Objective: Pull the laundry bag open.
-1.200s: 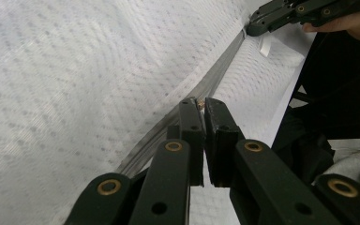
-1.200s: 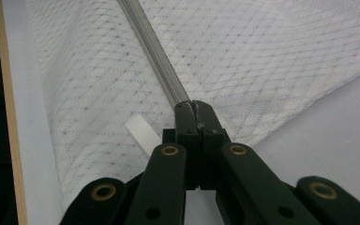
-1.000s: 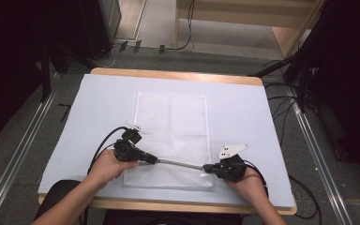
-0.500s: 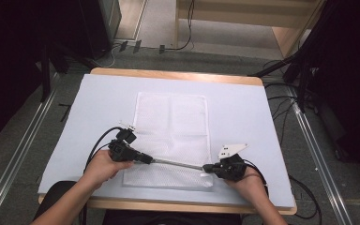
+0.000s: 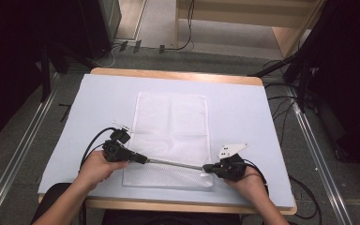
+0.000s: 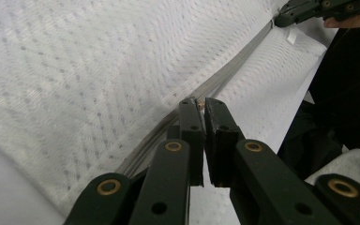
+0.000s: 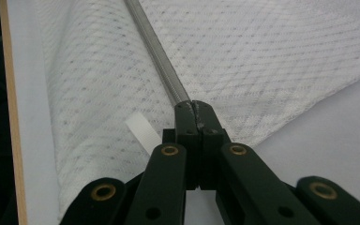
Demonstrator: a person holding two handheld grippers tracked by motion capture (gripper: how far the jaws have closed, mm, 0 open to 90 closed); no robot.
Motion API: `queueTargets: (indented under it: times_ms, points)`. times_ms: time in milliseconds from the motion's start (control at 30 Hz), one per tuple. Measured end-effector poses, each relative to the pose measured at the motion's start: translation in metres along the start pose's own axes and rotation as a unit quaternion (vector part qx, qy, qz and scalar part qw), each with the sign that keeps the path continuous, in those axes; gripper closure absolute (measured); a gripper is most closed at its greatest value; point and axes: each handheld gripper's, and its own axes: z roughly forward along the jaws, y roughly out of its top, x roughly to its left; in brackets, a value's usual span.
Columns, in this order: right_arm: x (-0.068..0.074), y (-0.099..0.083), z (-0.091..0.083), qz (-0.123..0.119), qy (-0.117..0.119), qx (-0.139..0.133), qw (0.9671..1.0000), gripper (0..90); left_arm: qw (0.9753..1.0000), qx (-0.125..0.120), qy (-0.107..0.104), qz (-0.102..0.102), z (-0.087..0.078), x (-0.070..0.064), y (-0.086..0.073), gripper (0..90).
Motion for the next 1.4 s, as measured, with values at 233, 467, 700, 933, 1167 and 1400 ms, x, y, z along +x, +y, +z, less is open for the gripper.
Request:
queueTargets:
  times_ms: [233, 467, 700, 933, 1167, 1400]
  points:
    - [-0.001, 0.000, 0.000, 0.002, 0.003, 0.000, 1.0000, 90.0, 1.0000, 0.001, 0.004, -0.008, -0.004, 0.003, -0.005, 88.0]
    - [-0.002, 0.000, 0.000, -0.001, 0.008, 0.000, 1.0000, 90.0, 0.9994, -0.013, 0.009, -0.030, -0.014, 0.010, -0.013, 88.1]
    - [-0.003, 0.000, 0.000, 0.000, 0.011, 0.002, 0.9999, 90.0, 0.9981, -0.024, 0.032, -0.046, -0.023, 0.015, -0.020, 88.1]
    - [-0.005, 0.000, 0.000, -0.003, 0.018, 0.001, 0.9998, 90.0, 0.9976, -0.025, 0.045, -0.046, -0.028, 0.017, -0.026, 88.1]
    - [-0.005, 0.001, 0.000, -0.004, 0.021, 0.005, 0.9998, 90.0, 0.9936, -0.040, 0.078, -0.071, -0.038, 0.025, -0.031, 88.2]
    - [-0.006, 0.001, 0.000, -0.001, 0.022, 0.005, 0.9997, 90.0, 0.9914, -0.028, 0.107, -0.070, -0.038, 0.026, -0.032, 88.2]
